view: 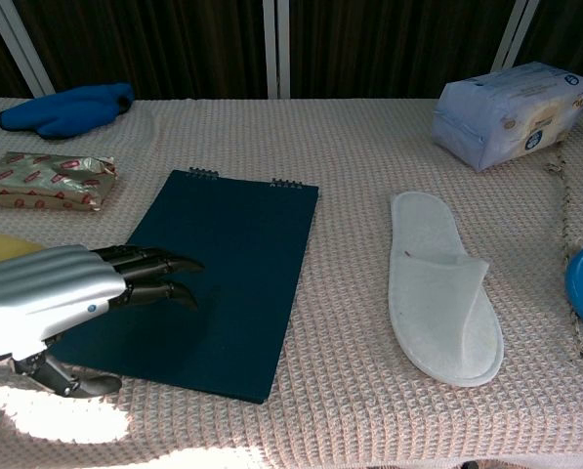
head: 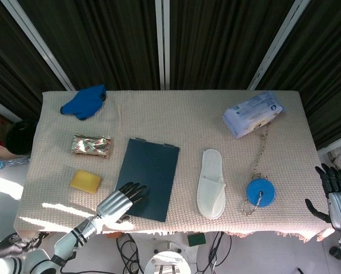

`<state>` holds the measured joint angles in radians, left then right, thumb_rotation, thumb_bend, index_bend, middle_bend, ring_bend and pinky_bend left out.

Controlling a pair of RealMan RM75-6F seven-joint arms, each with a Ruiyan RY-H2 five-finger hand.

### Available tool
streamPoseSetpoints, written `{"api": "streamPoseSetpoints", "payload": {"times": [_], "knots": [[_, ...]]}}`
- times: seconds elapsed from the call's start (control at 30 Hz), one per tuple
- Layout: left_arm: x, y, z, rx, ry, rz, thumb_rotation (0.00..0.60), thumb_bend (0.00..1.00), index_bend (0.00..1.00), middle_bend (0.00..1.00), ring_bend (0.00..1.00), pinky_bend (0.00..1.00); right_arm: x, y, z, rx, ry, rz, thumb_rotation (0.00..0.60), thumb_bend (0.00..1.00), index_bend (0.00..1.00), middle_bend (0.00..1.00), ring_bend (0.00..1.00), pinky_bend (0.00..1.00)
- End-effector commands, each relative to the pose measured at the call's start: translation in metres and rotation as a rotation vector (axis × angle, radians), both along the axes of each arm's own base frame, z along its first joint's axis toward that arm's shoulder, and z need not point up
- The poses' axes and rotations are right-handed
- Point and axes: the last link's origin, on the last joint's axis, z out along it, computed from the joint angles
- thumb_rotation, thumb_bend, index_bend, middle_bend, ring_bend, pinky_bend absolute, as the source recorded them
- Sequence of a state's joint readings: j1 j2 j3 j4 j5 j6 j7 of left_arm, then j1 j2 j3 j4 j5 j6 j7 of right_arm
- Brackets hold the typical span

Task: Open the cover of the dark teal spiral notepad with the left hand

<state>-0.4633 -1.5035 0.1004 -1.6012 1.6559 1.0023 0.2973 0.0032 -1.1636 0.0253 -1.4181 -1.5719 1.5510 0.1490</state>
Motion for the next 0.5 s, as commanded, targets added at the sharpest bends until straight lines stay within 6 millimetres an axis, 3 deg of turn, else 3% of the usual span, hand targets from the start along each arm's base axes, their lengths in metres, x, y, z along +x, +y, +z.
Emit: {"api": "streamPoseSetpoints", "payload": {"times": [0.03,0.5], "knots": [[-0.0004,0.0003,-0.0005,-0.003,-0.001,0.004,0.600,0.24,0.21,0.03,0.00,0.10,-0.0002,0.0003,0.0001,-0.001,0.001,-0.001,0.594,0.28,0.00,0.00,0.00,0.00],[0.0010,0.0026,-0.0057,0.014,-0.014,-0.009,0.600,0.32,0.24,0.04,0.00,0.10,-0.0017,0.0011,0.0008,-0.003,0.003,-0.006,0.597,0.28,0.00,0.00,0.00,0.00]]}}
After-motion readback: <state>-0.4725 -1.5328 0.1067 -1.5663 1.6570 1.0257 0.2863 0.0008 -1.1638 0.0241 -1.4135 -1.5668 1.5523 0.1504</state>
